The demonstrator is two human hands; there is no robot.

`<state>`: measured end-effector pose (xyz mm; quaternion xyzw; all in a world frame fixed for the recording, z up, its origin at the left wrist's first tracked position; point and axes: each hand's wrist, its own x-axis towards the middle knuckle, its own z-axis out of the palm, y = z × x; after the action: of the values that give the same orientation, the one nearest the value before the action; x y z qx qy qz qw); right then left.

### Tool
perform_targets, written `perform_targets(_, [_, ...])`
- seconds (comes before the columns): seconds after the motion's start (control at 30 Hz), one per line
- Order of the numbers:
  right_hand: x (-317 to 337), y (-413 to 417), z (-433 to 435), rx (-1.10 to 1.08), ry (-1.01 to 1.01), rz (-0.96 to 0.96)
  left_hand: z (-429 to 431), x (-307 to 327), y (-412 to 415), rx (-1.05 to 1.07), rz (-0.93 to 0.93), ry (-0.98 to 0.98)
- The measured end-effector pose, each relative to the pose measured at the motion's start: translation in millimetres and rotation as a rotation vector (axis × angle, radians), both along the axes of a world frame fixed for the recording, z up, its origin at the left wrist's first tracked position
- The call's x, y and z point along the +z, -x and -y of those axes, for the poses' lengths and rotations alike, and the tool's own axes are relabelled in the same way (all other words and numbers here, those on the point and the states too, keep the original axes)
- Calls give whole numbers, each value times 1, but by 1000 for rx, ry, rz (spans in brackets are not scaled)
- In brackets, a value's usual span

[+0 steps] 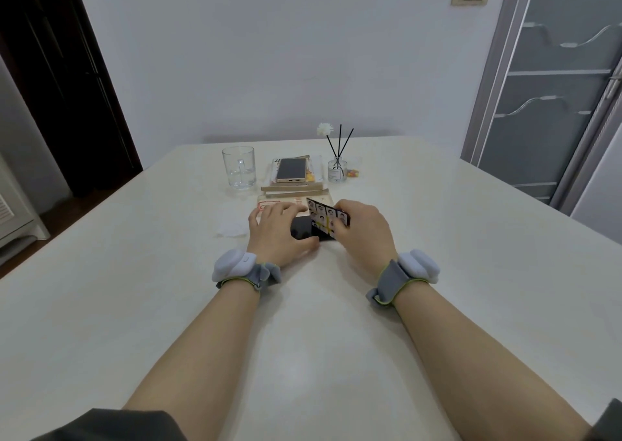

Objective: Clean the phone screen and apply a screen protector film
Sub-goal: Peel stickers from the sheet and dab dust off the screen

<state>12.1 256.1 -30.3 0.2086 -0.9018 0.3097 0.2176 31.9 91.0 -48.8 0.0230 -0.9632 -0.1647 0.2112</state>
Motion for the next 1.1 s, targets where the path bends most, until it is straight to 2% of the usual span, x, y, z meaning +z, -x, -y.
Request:
perform_targets(0.1, [-1,3,0,-61,69,61,-5,3,-2,-32,-128,-19])
perform_targets(0.23, [1,6,0,-48,180,138,-10,5,-4,-56,-175,18])
perform_targets(0.4, [0,4,6,-36,87,158,-11,6,-4,-76,-146,85])
perform_targets(0.63, [3,12,-8,-270,28,130,-10,6,-3,-82,-123,86])
perform_targets(0.87, [2,2,9,-7,63,111,-12,5,-3,-65,-141,104])
perform_targets(1.1, [2,13,-2,-202,-12,148,-11,6,-4,-69,-117,93])
